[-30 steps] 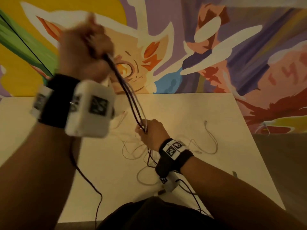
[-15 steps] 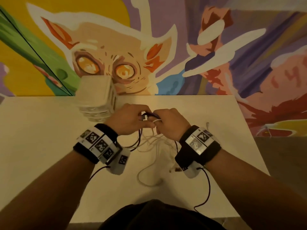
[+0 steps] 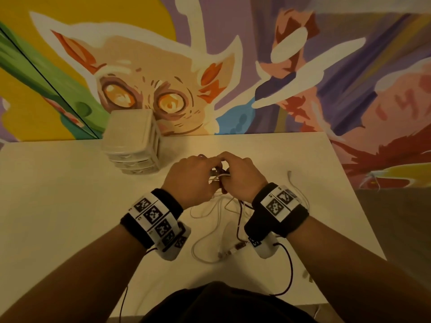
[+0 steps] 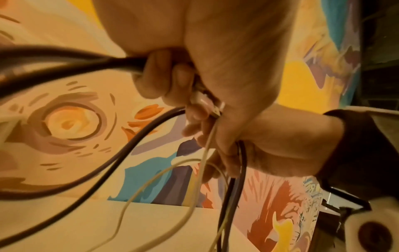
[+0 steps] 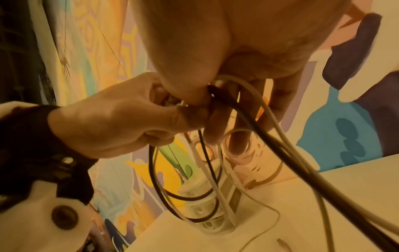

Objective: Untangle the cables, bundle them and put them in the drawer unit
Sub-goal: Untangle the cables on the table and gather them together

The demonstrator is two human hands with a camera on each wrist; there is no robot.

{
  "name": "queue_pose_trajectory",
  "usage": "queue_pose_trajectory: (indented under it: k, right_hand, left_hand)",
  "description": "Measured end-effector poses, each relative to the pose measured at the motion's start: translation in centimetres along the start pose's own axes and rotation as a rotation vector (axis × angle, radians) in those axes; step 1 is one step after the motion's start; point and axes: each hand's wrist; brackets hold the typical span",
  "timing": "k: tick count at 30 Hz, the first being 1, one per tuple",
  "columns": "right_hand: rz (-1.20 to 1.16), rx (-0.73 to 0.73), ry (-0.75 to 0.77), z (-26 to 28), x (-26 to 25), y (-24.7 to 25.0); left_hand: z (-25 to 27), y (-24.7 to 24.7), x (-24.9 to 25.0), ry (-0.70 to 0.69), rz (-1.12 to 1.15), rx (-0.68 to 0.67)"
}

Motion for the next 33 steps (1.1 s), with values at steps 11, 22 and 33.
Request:
queue_pose_trajectory:
  k: [11, 22, 33]
  right_hand:
    - [0.249, -0.135, -0.188, 2.7, 7.7, -0.8]
    - [-0.142, 0.384, 0.109, 3.2, 2.6, 2.5]
    - [0.088, 0.056, -0.074, 3.7, 3.2, 7.0]
  left_hand:
    - [-1.3, 11.8, -5.5, 0.232, 0.484, 0.348]
    - [-0.4, 11.0, -8.2, 0.366, 0.596, 0.424]
    - [0.3, 14.2, -11.8, 0.574, 0.705, 0.773]
Point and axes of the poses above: each hand's wrist, its own z-axis away from the middle knuckle, its own y-axis out of the back of the hand, x = y × z
